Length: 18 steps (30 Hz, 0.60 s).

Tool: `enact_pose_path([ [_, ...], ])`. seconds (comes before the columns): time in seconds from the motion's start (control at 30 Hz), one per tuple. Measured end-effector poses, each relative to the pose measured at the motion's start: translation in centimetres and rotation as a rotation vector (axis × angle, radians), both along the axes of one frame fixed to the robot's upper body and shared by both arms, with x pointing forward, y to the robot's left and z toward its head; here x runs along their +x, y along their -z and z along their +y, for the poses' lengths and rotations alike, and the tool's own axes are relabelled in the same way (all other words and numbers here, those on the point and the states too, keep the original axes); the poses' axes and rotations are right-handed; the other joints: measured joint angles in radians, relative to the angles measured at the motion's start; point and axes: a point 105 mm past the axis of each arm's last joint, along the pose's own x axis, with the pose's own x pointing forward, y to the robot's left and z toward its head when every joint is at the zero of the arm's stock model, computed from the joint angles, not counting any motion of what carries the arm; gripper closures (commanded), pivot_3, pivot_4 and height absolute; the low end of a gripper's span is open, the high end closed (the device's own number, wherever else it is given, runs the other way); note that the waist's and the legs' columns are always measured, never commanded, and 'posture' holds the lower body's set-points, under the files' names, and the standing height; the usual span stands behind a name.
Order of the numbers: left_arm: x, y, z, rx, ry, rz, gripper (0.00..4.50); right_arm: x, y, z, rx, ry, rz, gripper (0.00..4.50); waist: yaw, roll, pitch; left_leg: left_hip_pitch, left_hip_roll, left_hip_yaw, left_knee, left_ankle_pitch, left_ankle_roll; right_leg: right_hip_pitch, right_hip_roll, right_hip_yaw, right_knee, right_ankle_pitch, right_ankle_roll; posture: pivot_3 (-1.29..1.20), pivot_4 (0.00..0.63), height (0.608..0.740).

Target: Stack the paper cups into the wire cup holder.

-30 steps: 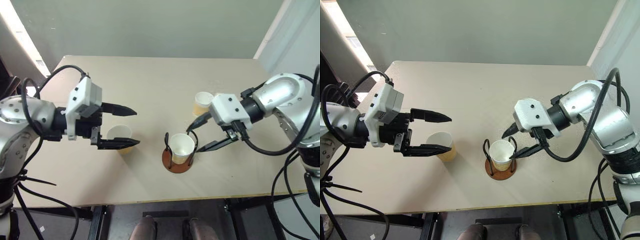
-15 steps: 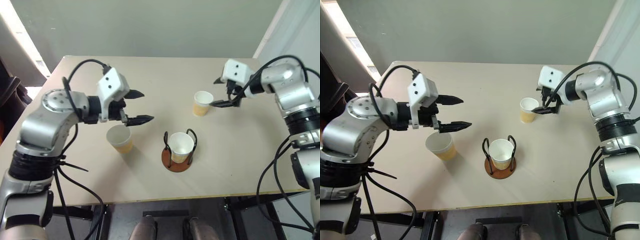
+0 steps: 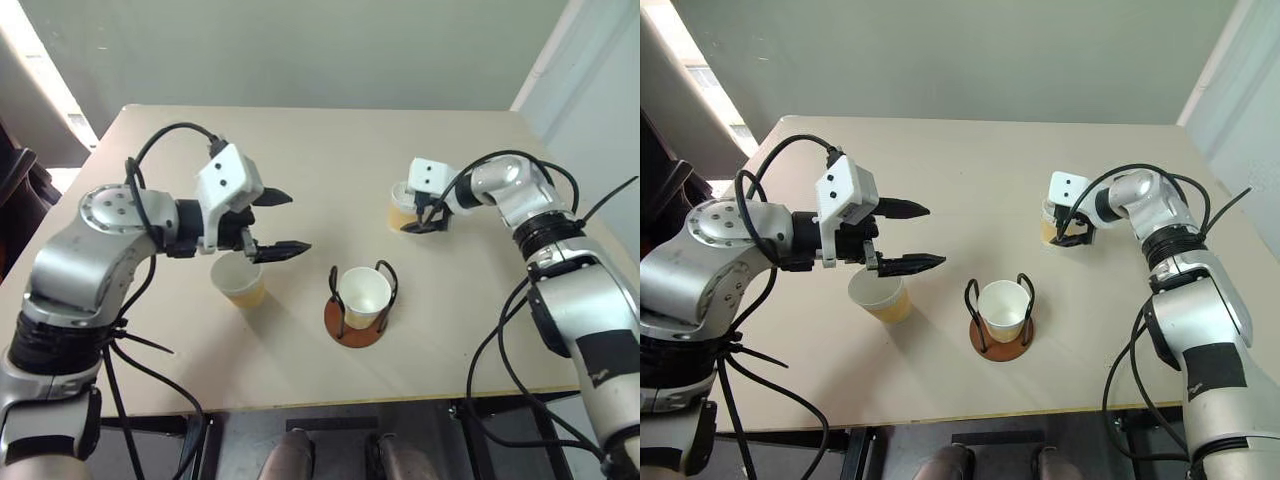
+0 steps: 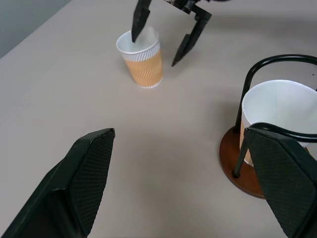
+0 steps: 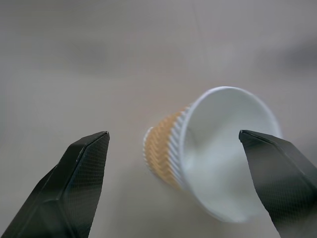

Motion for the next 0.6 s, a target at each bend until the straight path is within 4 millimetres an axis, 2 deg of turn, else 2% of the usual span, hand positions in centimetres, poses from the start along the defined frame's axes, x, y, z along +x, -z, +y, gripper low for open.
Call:
enact_pose_path([
  [0.23, -1.1, 0.2, 0.5, 0.009, -0.025, 0.012, 0.0, 0.0, 1.1, -0.1, -0.04, -0.006, 0.008, 1.56, -0.002, 0.0, 0.0, 0.001, 0.0, 0.0, 0.003, 0.0, -0.001, 0.0, 0.0, 0.0, 0.002, 0.0, 0.0, 0.0, 0.15, 0.74],
  [0.5, -1.5, -0.2, 0.7, 0.009, -0.028, 0.0, 0.0, -0.1, 1.2, 0.6, -0.029, -0.036, 0.007, 4.46, -0.002, 0.0, 0.0, 0.001, 0.0, 0.0, 0.005, 0.0, -0.001, 0.0, 0.0, -0.001, 0.002, 0.001, -0.001, 0.0, 0.15, 0.74],
  [0.6, -1.5, -0.2, 0.7, 0.008, -0.029, 0.0, 0.0, -0.2, 1.1, 0.7, -0.023, -0.049, 0.013, 4.46, -0.002, 0.0, 0.0, 0.001, 0.0, 0.0, 0.005, 0.0, -0.002, 0.0, 0.0, -0.001, 0.002, 0.001, -0.001, 0.0, 0.15, 0.74],
])
